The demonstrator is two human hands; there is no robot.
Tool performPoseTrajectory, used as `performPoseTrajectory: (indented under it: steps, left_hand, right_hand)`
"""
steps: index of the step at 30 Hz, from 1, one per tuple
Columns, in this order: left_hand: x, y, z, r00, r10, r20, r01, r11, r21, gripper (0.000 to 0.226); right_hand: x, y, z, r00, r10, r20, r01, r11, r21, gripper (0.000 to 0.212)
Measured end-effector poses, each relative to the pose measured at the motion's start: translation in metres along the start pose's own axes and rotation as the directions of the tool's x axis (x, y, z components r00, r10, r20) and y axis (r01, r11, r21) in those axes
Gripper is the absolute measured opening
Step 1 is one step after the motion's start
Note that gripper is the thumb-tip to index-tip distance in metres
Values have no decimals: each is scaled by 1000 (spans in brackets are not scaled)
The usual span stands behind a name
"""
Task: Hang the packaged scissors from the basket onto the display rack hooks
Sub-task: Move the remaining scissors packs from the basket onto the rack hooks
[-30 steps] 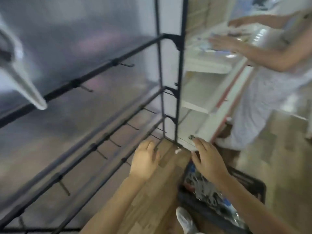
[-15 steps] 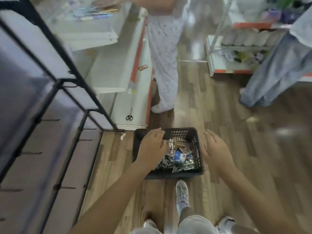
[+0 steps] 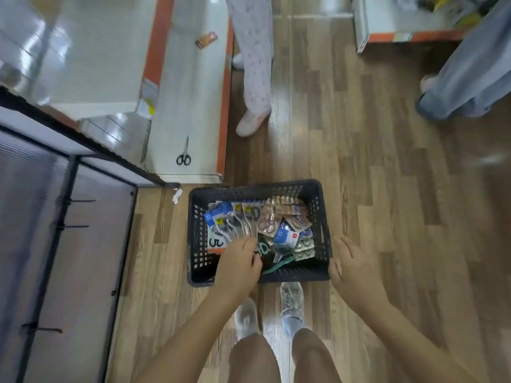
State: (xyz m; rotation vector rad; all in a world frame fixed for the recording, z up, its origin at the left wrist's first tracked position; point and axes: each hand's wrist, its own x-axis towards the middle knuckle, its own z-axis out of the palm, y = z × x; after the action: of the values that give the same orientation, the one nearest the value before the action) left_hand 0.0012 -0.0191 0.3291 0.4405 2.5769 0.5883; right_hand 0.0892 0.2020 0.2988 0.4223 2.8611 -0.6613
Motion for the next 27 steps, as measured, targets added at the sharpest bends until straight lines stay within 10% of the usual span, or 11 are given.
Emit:
performPoseTrajectory:
  steps: [13,20,27]
  left_hand:
    - [115,-180,205,990,-74,118,65,994,83,31]
    - [210,-245,264,994,-73,-83,76,996,43,28]
    - [272,-270,288,900,-318,-298,272,944,-187,30]
  right_hand:
    - [122,22,276,981,-142,133,147,989,-25,53]
    - [222,25,366,935,-339,107,350,931,-106,51]
    - [265,28,416,974,-211,78,214,977,-22,64]
